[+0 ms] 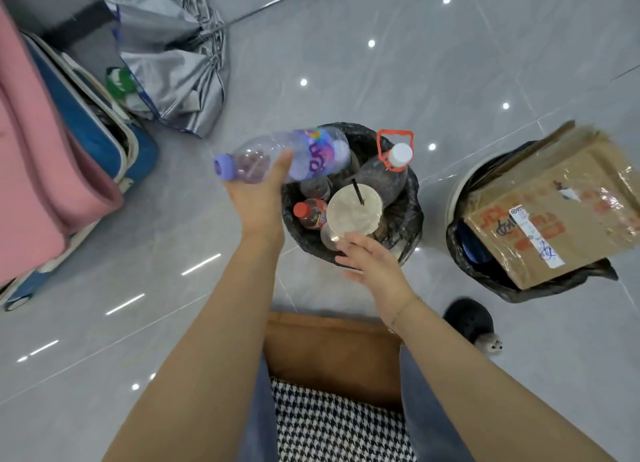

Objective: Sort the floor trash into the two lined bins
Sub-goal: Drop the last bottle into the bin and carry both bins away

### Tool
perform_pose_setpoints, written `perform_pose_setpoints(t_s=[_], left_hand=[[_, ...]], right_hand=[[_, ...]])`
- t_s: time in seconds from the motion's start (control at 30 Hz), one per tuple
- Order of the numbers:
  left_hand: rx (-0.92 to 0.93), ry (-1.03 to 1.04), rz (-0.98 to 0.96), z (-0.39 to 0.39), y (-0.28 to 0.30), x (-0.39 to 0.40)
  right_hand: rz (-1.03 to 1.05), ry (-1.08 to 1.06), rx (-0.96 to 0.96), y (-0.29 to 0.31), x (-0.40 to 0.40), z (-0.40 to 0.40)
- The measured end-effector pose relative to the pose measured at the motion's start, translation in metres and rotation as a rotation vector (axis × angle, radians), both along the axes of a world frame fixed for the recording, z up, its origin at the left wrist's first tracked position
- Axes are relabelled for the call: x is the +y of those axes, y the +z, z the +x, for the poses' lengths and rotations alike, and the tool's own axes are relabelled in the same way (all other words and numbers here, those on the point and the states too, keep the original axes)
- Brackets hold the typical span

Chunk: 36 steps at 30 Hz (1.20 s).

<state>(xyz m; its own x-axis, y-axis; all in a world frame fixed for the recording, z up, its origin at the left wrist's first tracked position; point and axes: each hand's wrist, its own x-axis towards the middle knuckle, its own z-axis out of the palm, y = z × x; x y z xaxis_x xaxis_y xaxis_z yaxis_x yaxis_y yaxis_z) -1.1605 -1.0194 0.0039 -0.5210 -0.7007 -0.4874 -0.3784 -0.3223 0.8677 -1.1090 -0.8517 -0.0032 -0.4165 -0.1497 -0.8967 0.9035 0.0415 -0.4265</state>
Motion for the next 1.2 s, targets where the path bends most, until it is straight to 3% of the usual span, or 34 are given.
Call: perform_pose_setpoints(t_s=[0.2, 0.37, 0.63, 0.83, 0.93, 0.97, 1.1, 1.2], left_hand=[[-0.116, 0.033, -0.016, 0.022, -0.018, 0.01], [-0.139, -0.214, -0.1, 0.041, -0.027, 0.023], [-0.23, -0.2, 0.142, 0.028, -0.063, 0.038], [-0.334, -0.48, 0.199, 0.036, -0.072, 0.019], [-0.488, -0.382, -0.005, 0.059, -0.074, 0.02], [-0.523, -0.318, 0.012, 0.067, -0.076, 0.023], [-0.548, -0.092, 0.55, 0.088, -0.088, 0.04], [-0.451, -0.03, 0.705, 0.088, -0.099, 0.06]], right_hand=[[0.102, -0.052, -0.017, -0.009, 0.035, 0.005], [0.147, -0.076, -0.032, -0.009, 0.047, 0.013], [0.153, -0.095, -0.027, -0.015, 0.041, 0.006], [0.128, -0.1, -0.063, -0.022, 0.044, 0.0], [0.123, -0.248, -0.147, -0.026, 0.056, 0.003], [0.109, -0.338, -0.19, -0.027, 0.061, 0.006], [0.005, -0.83, -0.296, -0.031, 0.081, 0.019], [-0.019, -1.047, -0.255, -0.039, 0.097, 0.025]])
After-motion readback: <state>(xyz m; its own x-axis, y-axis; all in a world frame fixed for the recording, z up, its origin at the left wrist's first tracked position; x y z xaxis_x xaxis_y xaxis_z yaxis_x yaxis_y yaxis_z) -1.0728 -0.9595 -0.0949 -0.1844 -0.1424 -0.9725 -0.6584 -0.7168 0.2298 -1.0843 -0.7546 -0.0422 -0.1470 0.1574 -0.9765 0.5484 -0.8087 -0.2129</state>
